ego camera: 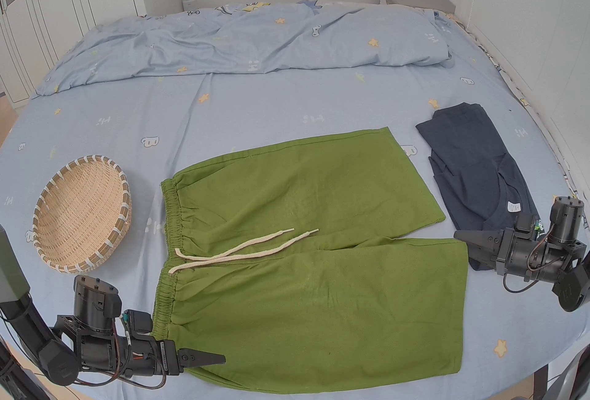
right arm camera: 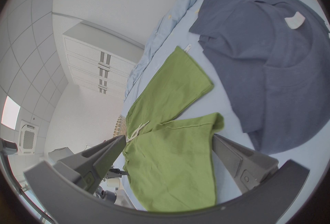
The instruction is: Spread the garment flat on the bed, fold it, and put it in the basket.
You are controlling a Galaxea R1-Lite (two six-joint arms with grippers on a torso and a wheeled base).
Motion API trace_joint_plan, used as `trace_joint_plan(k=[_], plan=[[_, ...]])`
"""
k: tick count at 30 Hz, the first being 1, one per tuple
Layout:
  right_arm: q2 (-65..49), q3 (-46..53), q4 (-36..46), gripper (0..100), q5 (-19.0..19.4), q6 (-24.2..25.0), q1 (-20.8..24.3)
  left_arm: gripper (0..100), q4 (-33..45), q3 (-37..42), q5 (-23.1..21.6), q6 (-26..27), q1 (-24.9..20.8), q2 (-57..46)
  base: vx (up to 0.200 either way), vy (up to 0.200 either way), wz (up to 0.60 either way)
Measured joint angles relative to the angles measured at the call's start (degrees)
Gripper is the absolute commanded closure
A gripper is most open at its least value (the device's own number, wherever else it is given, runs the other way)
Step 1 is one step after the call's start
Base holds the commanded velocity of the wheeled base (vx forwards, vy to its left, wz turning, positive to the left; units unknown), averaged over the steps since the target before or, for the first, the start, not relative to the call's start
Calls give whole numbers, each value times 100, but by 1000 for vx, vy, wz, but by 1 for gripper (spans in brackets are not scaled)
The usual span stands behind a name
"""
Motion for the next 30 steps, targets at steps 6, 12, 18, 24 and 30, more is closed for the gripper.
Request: trace_joint_plan(k=[6,12,18,24,30], plan=[[-134,78,2,0,2,-9,-561,0,9,4,-1,-20,-6,90,0,0,0],[-302,50,24,0,10,-2,-601,0,52,6,-11,-73,-6,38,0,0,0],[-474,96,180,0,10,9,90,0,101,13,-23,-252,0,-232,0,0,0],[-518,315,401,0,2,-134,640,0,79,11,-74,-397,322,-764,0,0,0],[-518,731,495,0,-22,-386,742,0,67,6,-178,-90,1375,-1164,0,0,0]])
